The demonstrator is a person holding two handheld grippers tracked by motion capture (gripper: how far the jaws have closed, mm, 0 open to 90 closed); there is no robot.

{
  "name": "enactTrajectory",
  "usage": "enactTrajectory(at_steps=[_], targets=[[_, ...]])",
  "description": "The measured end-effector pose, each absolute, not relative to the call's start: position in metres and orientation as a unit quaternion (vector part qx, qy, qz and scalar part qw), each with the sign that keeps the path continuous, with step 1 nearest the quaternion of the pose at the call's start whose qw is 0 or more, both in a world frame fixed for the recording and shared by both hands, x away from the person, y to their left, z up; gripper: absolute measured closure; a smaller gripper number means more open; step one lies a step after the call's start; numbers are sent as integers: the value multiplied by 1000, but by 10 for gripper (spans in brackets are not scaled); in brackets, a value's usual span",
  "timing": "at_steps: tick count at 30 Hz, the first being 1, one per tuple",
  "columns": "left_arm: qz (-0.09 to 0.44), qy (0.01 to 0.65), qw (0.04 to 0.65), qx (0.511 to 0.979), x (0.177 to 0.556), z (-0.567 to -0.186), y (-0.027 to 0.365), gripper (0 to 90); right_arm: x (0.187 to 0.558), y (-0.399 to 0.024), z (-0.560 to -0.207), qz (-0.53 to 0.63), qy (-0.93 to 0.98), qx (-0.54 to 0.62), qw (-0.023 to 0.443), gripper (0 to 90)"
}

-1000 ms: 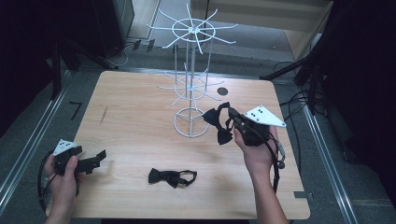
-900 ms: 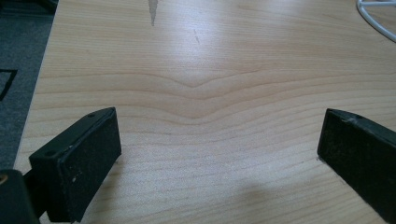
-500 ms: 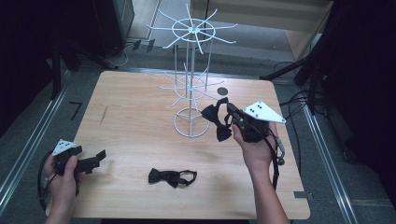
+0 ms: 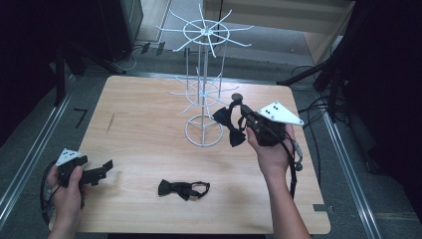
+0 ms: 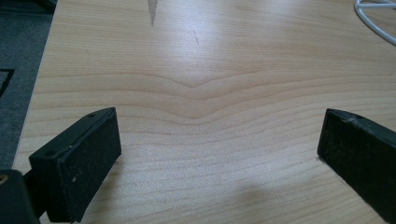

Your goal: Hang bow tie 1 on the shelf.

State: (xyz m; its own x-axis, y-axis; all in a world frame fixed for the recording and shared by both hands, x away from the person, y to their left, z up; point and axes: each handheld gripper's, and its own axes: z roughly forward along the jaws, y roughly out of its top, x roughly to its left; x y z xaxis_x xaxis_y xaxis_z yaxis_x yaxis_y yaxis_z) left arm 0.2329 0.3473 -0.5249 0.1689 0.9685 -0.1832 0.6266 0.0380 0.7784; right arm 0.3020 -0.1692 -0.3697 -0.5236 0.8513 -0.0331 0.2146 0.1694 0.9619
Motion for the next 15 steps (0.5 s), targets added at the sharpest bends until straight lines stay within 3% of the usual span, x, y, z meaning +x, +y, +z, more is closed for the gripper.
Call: enactTrajectory(at_steps=[15], targets=[[220,604,389,660,233,-525,347,0,328,-168,-374,528,699,399,272,900]])
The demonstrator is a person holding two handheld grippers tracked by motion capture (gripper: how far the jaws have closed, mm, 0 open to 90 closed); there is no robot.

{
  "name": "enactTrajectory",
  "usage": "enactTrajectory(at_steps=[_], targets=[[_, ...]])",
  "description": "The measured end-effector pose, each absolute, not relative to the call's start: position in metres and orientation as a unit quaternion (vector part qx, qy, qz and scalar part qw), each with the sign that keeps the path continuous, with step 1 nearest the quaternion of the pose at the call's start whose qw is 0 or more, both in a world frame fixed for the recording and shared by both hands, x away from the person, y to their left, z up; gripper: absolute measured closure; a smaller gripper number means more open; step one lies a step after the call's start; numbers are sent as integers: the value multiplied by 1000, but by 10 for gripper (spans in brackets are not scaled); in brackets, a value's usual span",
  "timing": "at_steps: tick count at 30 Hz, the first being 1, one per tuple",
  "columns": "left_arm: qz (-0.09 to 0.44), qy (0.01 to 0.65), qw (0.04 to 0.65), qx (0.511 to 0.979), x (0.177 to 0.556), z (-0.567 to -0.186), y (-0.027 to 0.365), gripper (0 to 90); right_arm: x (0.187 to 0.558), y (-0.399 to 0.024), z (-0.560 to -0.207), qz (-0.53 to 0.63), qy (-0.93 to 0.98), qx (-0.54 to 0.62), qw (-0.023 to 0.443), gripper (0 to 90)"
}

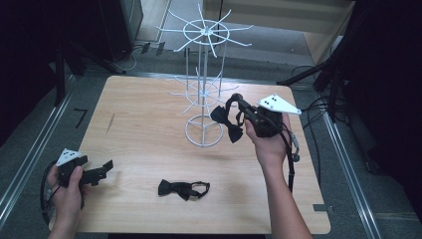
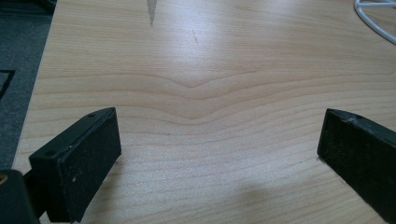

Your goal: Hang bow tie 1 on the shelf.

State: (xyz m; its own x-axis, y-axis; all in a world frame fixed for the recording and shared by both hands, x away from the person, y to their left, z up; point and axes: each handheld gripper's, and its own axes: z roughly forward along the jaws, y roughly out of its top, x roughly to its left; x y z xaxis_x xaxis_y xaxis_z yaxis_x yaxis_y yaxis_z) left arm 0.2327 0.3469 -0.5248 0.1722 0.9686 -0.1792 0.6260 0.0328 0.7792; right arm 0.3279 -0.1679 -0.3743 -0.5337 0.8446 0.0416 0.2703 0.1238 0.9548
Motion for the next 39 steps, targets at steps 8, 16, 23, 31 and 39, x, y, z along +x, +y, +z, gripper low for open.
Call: enactTrajectory(at_steps=[8,16,23,31,39], targets=[[221,604,389,660,233,-525,347,0,335,-165,-381,519,704,404,267,900],[221,604,388,660,233,-525,347,0,342,-164,-388,513,706,414,258,900],[220,604,389,660,233,-525,347,0,348,-160,-393,521,705,413,247,900],[220,604,389,660,233,-525,347,0,354,-153,-401,522,706,415,238,900],[219,604,389,660,233,-525,347,0,356,-150,-408,524,705,417,231,895]])
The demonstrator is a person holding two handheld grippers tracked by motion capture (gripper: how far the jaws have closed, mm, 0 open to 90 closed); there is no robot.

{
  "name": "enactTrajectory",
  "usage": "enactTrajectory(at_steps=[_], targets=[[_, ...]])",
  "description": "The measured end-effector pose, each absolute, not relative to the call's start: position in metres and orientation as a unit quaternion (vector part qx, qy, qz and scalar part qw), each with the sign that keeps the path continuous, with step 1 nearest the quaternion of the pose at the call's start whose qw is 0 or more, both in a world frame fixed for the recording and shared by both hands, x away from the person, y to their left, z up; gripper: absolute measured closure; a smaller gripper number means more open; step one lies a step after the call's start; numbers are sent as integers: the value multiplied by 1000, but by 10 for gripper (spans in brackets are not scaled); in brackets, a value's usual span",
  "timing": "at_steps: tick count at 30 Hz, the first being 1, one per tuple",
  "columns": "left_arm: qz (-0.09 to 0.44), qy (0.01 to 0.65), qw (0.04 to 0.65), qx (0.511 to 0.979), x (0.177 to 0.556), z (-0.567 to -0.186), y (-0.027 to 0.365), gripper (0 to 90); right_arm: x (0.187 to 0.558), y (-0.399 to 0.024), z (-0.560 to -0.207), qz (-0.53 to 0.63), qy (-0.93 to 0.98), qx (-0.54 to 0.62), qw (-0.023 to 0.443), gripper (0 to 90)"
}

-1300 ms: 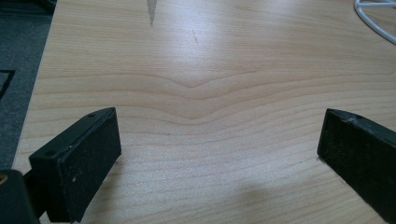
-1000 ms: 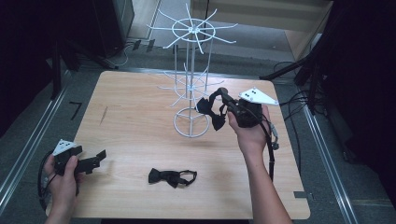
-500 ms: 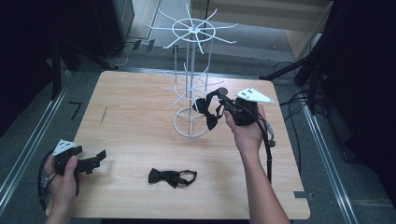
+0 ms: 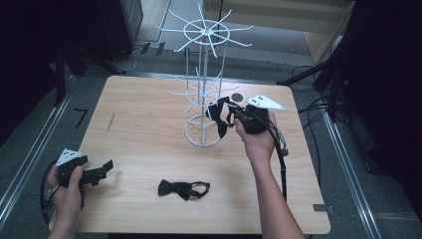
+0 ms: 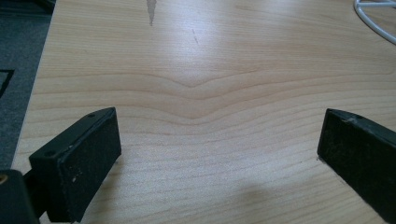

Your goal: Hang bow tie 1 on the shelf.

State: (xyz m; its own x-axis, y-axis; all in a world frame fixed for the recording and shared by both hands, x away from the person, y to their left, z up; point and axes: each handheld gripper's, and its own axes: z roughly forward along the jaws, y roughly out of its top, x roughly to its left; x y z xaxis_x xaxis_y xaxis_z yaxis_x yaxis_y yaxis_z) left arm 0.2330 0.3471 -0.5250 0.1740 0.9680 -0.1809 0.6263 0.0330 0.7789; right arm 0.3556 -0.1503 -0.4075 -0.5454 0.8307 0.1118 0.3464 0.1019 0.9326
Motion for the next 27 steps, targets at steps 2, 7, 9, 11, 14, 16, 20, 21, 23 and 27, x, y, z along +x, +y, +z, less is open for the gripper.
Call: enactTrajectory(at_steps=[2,7,9,11,14,16,20,21,23,27], targets=[[219,604,389,660,233,-525,347,0,355,-151,-413,525,705,420,226,873],[219,604,389,660,233,-525,347,0,352,-155,-417,529,700,426,221,772],[219,604,389,660,233,-525,347,0,349,-157,-418,521,701,431,226,686],[219,604,389,660,233,-525,347,0,347,-158,-420,516,702,438,221,615],[219,604,388,660,233,-525,347,0,343,-159,-423,502,713,437,221,561],[220,604,388,661,233,-525,347,0,339,-159,-427,496,717,437,221,540],[221,603,388,661,233,-525,347,0,334,-160,-432,490,722,437,221,516],[221,603,388,660,233,-525,347,0,332,-160,-433,489,722,436,221,513],[221,603,389,660,233,-525,347,0,329,-160,-436,488,724,436,220,506],[221,603,388,661,233,-525,346,0,325,-159,-439,482,728,436,218,490]])
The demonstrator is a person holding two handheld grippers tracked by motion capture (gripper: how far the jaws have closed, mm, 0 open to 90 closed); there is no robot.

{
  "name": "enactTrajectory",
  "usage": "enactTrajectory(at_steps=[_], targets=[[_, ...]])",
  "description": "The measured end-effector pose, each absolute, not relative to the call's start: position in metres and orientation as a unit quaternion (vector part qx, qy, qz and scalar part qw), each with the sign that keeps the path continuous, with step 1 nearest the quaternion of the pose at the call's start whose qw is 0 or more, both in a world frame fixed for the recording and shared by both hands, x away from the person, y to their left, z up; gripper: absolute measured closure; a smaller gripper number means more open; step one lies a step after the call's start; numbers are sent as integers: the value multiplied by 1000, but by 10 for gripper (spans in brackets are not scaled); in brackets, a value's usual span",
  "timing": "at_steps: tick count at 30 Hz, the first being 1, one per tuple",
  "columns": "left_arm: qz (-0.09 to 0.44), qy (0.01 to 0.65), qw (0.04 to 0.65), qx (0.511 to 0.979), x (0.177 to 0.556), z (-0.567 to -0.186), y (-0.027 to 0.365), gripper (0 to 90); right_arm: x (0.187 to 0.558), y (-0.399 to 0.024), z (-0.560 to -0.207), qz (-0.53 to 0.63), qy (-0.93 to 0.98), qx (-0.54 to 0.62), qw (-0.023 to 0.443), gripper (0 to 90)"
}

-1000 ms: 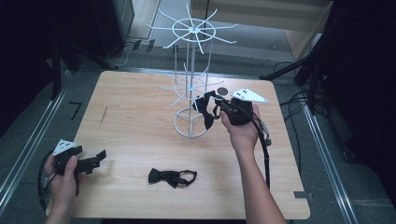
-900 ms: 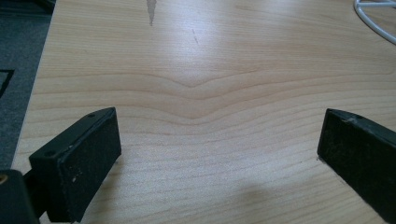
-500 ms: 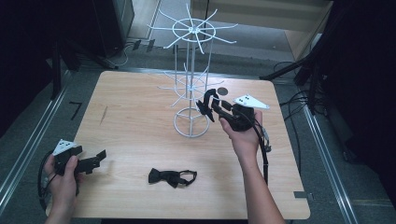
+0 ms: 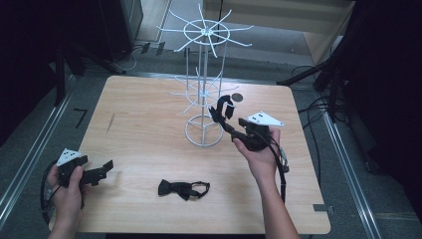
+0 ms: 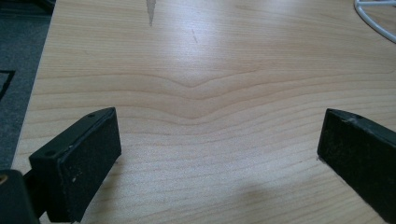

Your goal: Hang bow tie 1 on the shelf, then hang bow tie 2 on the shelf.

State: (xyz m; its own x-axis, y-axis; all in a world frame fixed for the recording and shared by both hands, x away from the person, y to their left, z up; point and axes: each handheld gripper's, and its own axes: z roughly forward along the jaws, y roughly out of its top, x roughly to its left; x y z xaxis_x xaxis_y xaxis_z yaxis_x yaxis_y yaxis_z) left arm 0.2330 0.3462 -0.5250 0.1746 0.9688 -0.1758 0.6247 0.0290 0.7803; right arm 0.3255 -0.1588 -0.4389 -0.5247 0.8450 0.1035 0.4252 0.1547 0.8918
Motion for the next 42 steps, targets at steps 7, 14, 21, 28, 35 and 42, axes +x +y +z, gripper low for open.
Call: enactTrajectory(at_steps=[7,14,21,28,35,42], targets=[[221,602,385,663,233,-525,346,0,314,-159,-449,478,729,443,209,490],[221,602,384,664,233,-525,345,0,302,-159,-464,469,737,447,193,493],[222,600,383,666,233,-525,345,0,293,-157,-472,463,747,443,177,492],[222,600,383,667,233,-525,344,0,287,-154,-481,456,755,442,161,489],[223,600,384,666,232,-525,345,0,280,-145,-481,456,764,430,153,488],[222,601,382,666,233,-525,345,0,276,-132,-487,451,776,417,143,488]])
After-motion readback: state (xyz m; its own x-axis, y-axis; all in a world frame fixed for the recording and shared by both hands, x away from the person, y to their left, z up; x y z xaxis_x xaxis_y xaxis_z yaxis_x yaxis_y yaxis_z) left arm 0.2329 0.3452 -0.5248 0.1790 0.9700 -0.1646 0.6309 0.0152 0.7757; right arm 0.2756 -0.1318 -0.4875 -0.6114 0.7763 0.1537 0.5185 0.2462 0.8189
